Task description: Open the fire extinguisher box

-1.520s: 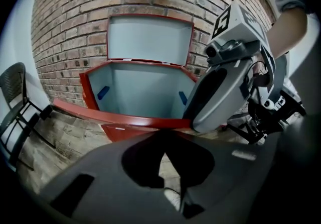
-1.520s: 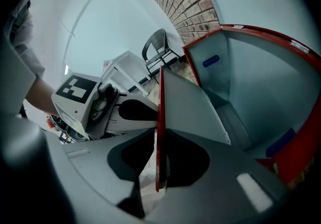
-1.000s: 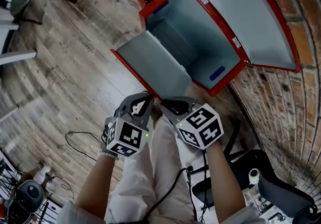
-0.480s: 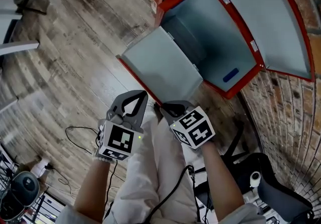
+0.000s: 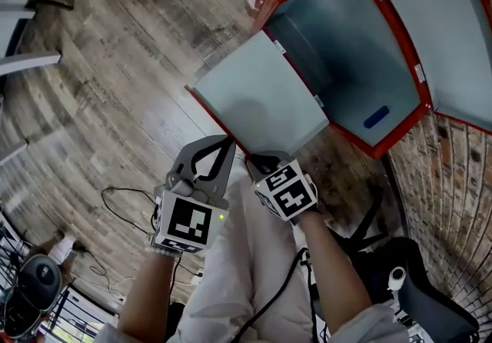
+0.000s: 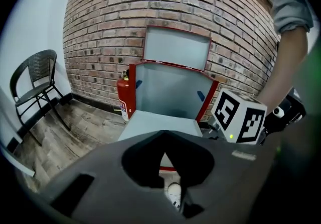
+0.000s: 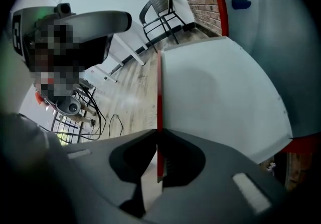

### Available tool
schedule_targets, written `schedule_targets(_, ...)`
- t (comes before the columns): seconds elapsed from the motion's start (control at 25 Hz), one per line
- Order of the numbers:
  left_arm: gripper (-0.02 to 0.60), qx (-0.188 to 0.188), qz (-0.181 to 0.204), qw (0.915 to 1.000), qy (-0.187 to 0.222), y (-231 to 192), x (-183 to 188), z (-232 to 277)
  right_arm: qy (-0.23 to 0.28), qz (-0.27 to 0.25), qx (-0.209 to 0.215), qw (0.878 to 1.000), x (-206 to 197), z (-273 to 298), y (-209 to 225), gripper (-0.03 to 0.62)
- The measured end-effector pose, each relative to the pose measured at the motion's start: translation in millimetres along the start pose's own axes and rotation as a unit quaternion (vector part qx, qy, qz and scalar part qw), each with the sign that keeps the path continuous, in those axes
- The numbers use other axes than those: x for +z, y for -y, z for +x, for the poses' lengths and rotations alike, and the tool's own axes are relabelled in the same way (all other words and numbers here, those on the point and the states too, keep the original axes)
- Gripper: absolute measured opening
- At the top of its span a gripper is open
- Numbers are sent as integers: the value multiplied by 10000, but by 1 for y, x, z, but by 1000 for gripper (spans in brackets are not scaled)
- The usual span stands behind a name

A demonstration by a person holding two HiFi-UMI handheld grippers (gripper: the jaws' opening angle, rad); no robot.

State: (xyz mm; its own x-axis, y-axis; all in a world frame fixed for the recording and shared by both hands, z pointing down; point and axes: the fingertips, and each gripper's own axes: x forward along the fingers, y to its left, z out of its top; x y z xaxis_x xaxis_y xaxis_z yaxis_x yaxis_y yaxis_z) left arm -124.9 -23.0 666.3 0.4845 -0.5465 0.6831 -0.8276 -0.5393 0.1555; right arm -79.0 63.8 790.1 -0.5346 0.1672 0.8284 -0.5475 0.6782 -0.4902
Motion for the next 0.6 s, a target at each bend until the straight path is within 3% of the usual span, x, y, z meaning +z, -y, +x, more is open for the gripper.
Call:
schedule_targets(0.36,-3,110,17,9999,27,-16,-17,14,-187,127,-223,9995,-17,52,26,35)
schedule_targets(0.6,-3,37,231,9997,-106,-15,-26,28,-254,314,-333,9986,-26,78,47,34)
